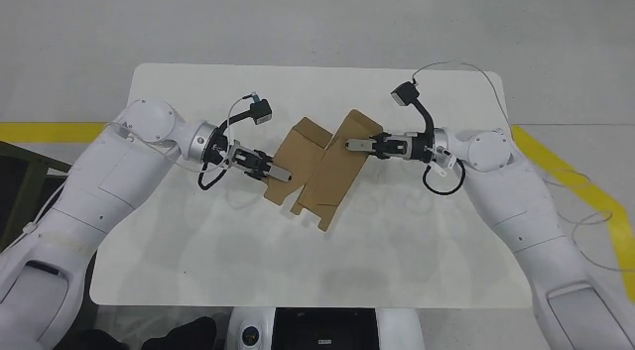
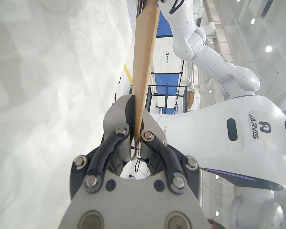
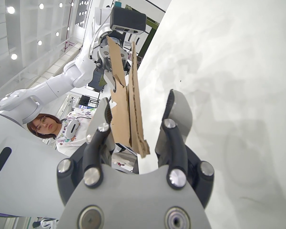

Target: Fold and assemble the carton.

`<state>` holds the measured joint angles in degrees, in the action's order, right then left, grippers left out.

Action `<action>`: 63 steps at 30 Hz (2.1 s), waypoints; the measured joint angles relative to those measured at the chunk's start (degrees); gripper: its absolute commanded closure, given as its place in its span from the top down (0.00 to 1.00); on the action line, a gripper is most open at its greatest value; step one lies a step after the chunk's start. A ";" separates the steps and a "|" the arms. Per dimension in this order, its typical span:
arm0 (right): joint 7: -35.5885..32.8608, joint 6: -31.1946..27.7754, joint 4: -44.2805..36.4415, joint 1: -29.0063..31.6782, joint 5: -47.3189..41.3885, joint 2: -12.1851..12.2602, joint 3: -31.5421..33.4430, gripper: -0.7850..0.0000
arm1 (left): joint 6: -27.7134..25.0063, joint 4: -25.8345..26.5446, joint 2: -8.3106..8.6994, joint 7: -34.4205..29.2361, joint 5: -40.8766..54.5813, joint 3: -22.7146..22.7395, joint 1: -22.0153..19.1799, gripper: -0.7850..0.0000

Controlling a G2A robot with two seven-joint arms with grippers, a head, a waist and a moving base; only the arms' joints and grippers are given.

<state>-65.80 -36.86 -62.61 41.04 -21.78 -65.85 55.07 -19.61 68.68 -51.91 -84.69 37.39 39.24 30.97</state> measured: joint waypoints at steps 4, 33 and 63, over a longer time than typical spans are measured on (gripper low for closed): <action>-0.63 -0.28 0.48 -0.31 -0.90 -0.18 -0.25 0.05 | -0.01 -0.27 0.07 0.02 0.44 -0.29 -0.22 0.00; 16.29 2.88 -0.92 0.13 1.54 -1.36 1.54 0.00 | -6.82 -11.93 -2.35 10.65 11.75 4.51 -0.44 1.00; 28.92 6.48 -2.78 1.40 13.97 -2.48 2.33 0.00 | 1.60 -10.56 -4.11 10.29 16.94 12.62 2.21 1.00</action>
<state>-36.88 -30.38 -65.39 42.45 -7.81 -68.33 57.40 -18.02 58.11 -56.02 -74.40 54.33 51.86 33.18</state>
